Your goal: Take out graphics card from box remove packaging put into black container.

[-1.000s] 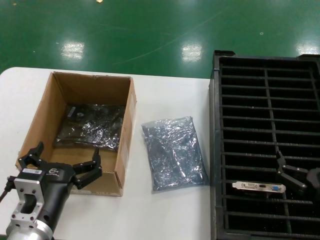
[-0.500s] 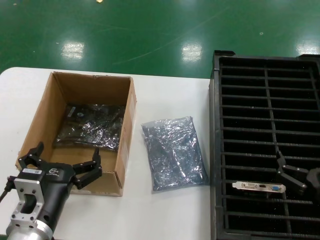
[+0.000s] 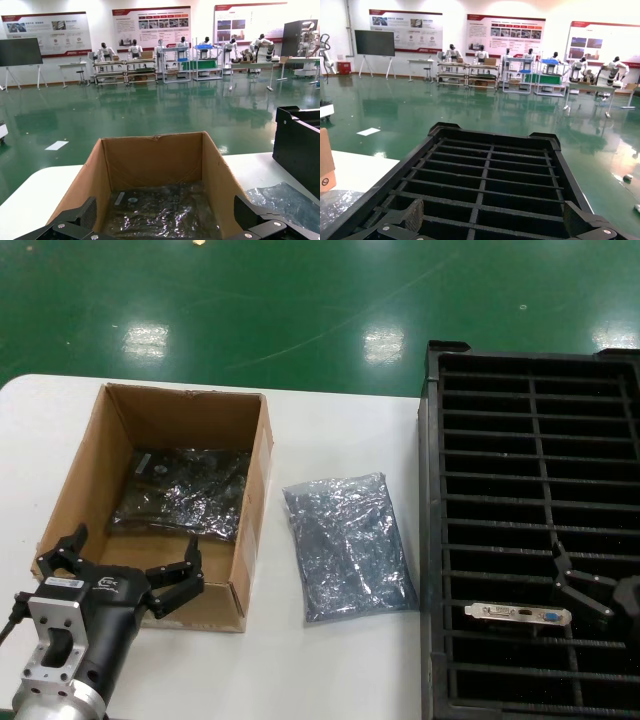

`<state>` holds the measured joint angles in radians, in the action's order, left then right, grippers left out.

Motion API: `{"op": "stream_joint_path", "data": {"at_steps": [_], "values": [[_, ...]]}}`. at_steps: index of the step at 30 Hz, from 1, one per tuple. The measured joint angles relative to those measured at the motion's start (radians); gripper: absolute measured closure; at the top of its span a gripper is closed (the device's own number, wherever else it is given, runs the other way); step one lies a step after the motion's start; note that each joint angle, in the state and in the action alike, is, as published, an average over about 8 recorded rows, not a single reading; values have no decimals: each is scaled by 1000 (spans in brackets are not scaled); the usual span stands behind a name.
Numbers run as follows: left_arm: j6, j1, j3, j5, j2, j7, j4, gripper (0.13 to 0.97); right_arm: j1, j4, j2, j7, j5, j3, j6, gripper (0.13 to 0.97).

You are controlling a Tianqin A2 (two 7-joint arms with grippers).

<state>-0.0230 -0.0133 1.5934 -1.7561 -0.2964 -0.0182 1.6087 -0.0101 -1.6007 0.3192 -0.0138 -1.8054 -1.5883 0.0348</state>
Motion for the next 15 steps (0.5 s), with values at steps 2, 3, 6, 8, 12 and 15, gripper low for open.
{"op": "stream_joint_path", "data": {"at_steps": [2, 3, 6, 8, 12, 15], "values": [[0, 0, 0, 0, 0, 0, 0, 132, 0, 0, 0, 0, 0, 0, 0, 129], [0, 0, 0, 0, 0, 0, 0, 132, 0, 0, 0, 0, 0, 0, 0, 129], [0, 0, 0, 0, 0, 0, 0, 132, 0, 0, 0, 0, 0, 0, 0, 129], [0, 0, 0, 0, 0, 0, 0, 132, 0, 0, 0, 0, 0, 0, 0, 129], [0, 0, 0, 0, 0, 0, 0, 132, 0, 0, 0, 0, 0, 0, 0, 129], [0, 0, 0, 0, 0, 0, 0, 132, 0, 0, 0, 0, 0, 0, 0, 129]]}}
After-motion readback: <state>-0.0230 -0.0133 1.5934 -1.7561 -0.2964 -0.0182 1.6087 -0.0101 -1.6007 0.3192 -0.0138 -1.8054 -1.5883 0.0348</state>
